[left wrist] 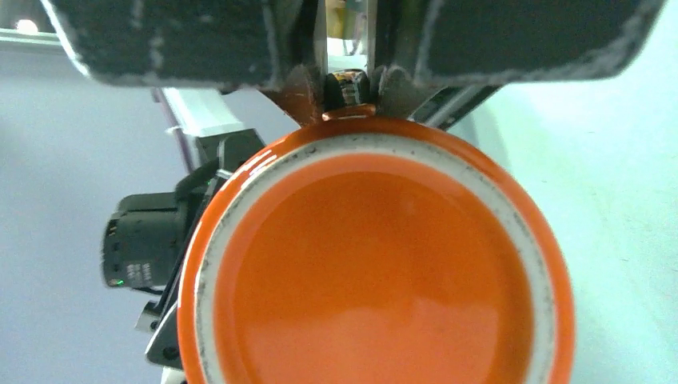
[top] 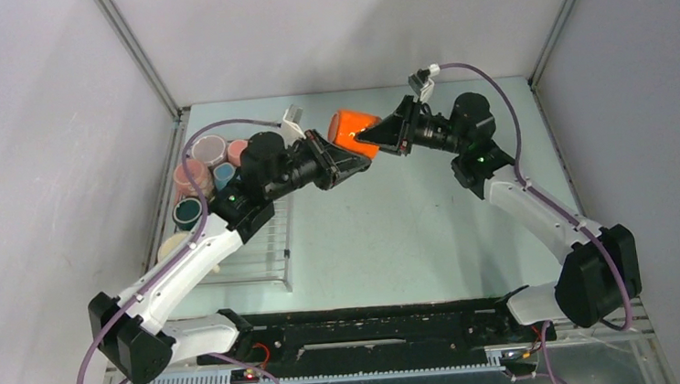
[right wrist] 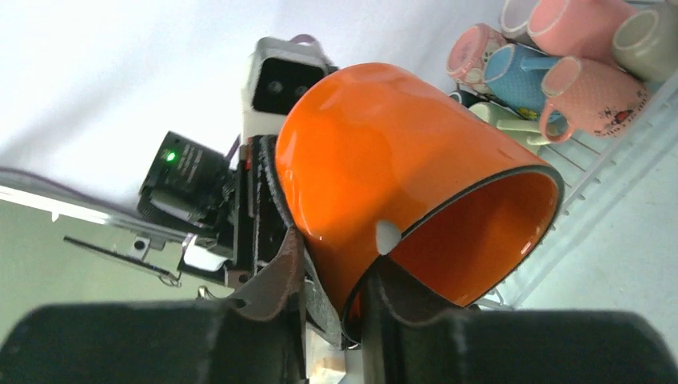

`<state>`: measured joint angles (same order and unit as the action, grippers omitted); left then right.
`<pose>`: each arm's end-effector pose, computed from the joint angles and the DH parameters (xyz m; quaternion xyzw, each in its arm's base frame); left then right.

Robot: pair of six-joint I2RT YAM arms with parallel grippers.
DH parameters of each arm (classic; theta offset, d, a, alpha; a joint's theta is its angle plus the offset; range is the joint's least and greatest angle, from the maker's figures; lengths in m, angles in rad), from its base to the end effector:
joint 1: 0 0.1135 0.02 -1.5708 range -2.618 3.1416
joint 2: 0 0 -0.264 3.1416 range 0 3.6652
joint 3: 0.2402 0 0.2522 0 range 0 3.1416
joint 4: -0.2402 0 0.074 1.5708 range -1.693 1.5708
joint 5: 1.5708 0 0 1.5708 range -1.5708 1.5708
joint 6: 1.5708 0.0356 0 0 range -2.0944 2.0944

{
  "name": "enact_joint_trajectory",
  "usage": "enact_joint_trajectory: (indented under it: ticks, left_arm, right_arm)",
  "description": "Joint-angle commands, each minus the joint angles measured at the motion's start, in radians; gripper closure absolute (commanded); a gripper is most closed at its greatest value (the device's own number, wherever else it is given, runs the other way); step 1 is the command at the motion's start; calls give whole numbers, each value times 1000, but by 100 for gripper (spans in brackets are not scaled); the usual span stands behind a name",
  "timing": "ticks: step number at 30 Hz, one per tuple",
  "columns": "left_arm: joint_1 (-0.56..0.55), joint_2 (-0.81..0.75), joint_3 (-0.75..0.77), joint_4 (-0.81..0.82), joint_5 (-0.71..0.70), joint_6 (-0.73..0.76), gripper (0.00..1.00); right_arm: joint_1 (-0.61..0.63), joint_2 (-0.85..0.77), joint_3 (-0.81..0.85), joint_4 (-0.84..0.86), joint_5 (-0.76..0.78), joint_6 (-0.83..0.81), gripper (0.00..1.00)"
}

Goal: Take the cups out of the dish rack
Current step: Unload the cup from the dish rack.

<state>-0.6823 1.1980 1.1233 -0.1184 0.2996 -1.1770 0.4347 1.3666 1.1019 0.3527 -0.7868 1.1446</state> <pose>0.2096 -0.1838 0.3802 -0.0949 0.7633 -0.5726 0.2836 0.2772 0.1565 0.3745 -0.0483 0.6831 0.6660 0.2958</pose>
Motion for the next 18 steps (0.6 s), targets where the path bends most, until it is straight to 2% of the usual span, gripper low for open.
enact_joint_trajectory:
  ticks: [1,2,5,7,10,11,13,15,18]
  left_arm:
    - [-11,-5,-48,149,55,31,100]
    - [-10,-5,-52,150,58,31,100]
    - [-2,-2,-62,141,70,41,98]
    - [2,0,-75,132,81,52,78]
    - [12,-6,-105,127,87,73,33]
    - [15,-7,-108,104,89,87,21]
    - [22,-14,-115,69,85,119,6]
    - [28,-25,-113,32,76,155,0]
    - [32,-40,-86,-69,45,248,0]
  right_arm:
    - [21,-32,32,47,35,54,89]
    - [22,-32,32,42,40,51,98]
    - [24,-37,32,14,66,22,100]
    - [26,-43,30,-9,85,1,100]
    - [24,-53,45,-74,118,-53,100]
    - [24,-55,60,-116,134,-83,100]
    - [26,-56,91,-211,169,-143,100]
    - [24,-55,120,-299,206,-201,100]
    - [14,-43,186,-498,288,-306,100]
